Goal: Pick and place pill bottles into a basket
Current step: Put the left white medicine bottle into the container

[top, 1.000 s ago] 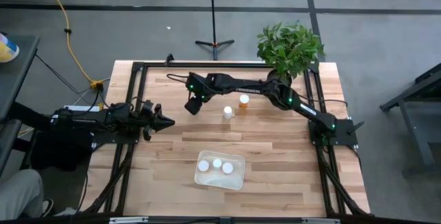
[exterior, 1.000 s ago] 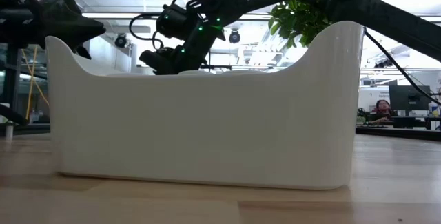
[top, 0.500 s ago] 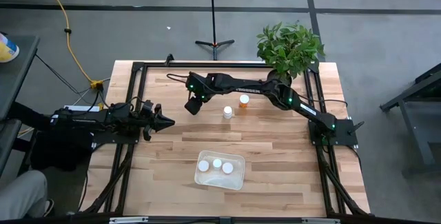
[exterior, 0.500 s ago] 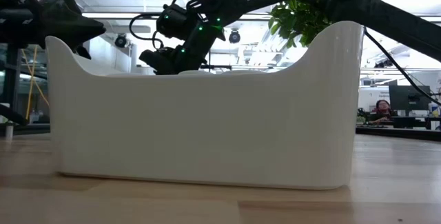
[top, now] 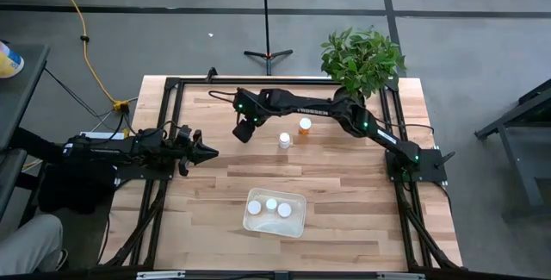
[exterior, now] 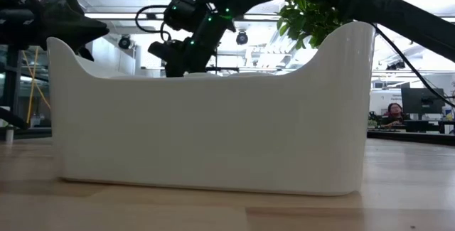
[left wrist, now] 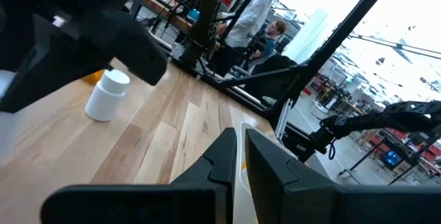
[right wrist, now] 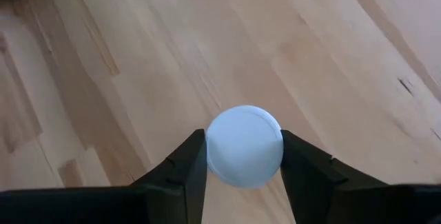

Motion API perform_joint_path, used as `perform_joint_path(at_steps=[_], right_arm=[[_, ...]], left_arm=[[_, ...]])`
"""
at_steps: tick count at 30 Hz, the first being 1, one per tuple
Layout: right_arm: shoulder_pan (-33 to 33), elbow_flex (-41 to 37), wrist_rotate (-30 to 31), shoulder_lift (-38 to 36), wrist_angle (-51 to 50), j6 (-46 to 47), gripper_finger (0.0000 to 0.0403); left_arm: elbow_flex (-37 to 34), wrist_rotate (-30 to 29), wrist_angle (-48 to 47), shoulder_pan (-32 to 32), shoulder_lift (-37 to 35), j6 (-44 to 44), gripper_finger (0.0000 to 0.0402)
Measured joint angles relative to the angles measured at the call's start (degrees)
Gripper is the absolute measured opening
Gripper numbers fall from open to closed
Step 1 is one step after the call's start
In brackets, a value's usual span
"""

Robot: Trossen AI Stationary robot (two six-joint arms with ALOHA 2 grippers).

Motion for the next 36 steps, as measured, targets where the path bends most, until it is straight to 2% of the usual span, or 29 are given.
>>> perform_joint_path(at_steps=[6, 11, 15, 29, 36], right_arm=[[1.06, 0.0, 0.05, -1.81, -3.18, -0.67, 0.0142], [2.42, 0.0, 3.31, -3.71, -4.61, -0.73, 0.0142], [3.6, -0.02, 3.46, -5.75, -6.28, -0.65, 0.0142], [10.5, -0.02, 8.11, -12.94, -11.24, 2.36, 0.0142], [15.52, -0.11, 7.53, -13.69, -13.0, 5.82, 0.0142]], left_arm=[[-0.02, -0.02, 0.0, 0.02, 0.02, 0.02, 0.0067], [-0.01, -0.09, 0.0, 0.0, 0.01, 0.04, 0.0067], [-0.02, -0.09, 0.0, 0.02, 0.0, 0.04, 0.0067], [-0.01, -0.11, 0.0, 0.0, 0.0, 0.06, 0.0067], [-0.02, -0.17, 0.0, 0.0, 0.0, 0.07, 0.0067]])
